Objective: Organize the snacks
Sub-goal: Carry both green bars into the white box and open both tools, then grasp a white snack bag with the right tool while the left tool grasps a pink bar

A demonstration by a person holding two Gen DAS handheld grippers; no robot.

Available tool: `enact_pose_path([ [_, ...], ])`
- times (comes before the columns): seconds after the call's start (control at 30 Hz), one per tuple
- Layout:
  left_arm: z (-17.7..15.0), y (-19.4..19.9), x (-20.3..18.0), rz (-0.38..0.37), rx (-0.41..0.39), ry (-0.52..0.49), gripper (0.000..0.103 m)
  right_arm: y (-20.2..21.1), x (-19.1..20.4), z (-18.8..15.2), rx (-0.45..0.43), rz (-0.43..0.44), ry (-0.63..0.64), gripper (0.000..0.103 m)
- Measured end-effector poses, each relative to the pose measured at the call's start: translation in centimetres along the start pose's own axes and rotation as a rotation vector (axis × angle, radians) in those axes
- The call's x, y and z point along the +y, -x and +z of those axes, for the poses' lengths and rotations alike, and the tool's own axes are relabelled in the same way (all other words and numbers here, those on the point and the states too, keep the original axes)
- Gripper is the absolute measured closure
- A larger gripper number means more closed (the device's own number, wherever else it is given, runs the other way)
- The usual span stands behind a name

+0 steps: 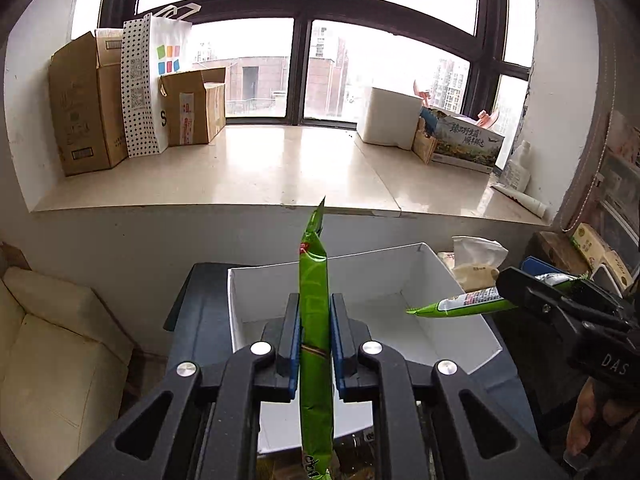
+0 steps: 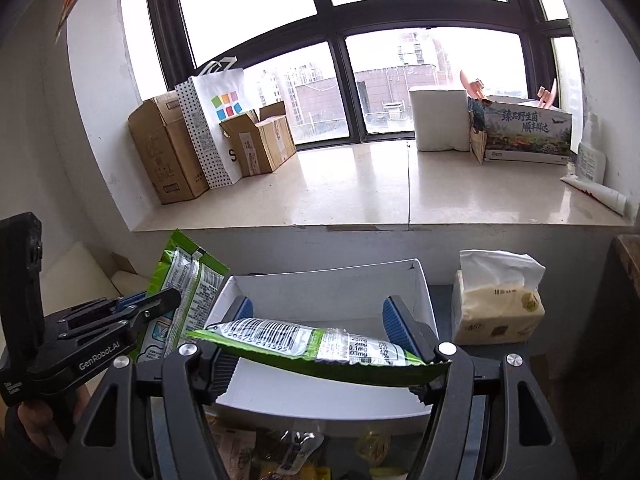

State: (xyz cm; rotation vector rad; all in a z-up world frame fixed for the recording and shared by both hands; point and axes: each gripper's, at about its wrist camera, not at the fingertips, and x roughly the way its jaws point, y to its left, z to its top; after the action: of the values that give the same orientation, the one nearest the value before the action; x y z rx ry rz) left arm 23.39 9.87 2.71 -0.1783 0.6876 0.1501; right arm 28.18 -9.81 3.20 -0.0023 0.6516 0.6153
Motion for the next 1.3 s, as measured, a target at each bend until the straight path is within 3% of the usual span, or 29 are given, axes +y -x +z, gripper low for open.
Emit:
enact_pose_path([
  [0.13, -0.4, -4.6, 0.8, 0.017, 0.074, 0.022, 0.084, -5.0, -0.2, 0.5, 0.053, -0.057, 0.069, 0.03],
  [0.17, -0.6, -5.5, 1.0, 0.037, 0.091, 0.023, 0.064, -6.1, -0.5, 0.4, 0.076, -0.063, 0.066, 0.026],
  [0.2, -1.0, -6.2, 1.2, 0.055, 0.11, 0.014, 0.03, -6.9, -0.9, 0.2, 0.103, -0.065, 0.062, 0.018],
  [0.23, -1.3, -6.7, 1.3, 0.059, 0.127, 0.004, 0.012, -7.4, -1.3, -0.1, 0.118, -0.078, 0.057, 0.005],
  [0.27, -1.6, -6.8, 1.5, 0.065, 0.129, -0.002, 0.0, -7.3, -1.6, -0.3, 0.112, -0.096, 0.057, 0.0],
  [0.53, -3.2, -5.2, 2.1, 0.062, 0.111, -0.013, 0.0, -4.1, -2.4, -1.3, 0.086, -0.053, 0.017, 0.0],
  [0.6, -3.4, -4.3, 2.0, 0.032, 0.108, -0.001, 0.0, -3.4, -2.3, -1.6, 0.098, -0.047, 0.014, 0.0],
  [0.7, -4.1, -2.1, 1.8, -0.083, 0.075, 0.027, 0.0, -1.8, -2.0, -2.3, 0.102, -0.026, 0.017, 0.0],
  [0.83, -5.8, 1.1, 0.6, -0.082, 0.091, -0.046, 0.0, 2.2, -1.2, -4.1, 0.049, -0.071, 0.088, 0.0],
  [0.93, -7.5, 4.5, -0.1, -0.09, 0.05, -0.093, 0.0, 5.3, -1.3, -6.3, 0.043, -0.05, 0.098, 0.0],
  [1.07, -10.5, 8.0, -0.7, -0.001, 0.008, -0.143, 0.0, 9.2, -2.7, -10.3, 0.05, -0.064, 0.047, 0.0],
  [1.2, -14.0, 9.1, 0.0, -0.026, 0.056, -0.079, 0.0, 12.5, -3.7, -15.0, 0.013, -0.156, 0.021, 0.0],
  [1.3, -16.4, 9.7, 0.5, -0.049, 0.078, -0.028, 0.0, 13.2, -4.6, -18.2, 0.077, -0.134, -0.016, 0.0],
])
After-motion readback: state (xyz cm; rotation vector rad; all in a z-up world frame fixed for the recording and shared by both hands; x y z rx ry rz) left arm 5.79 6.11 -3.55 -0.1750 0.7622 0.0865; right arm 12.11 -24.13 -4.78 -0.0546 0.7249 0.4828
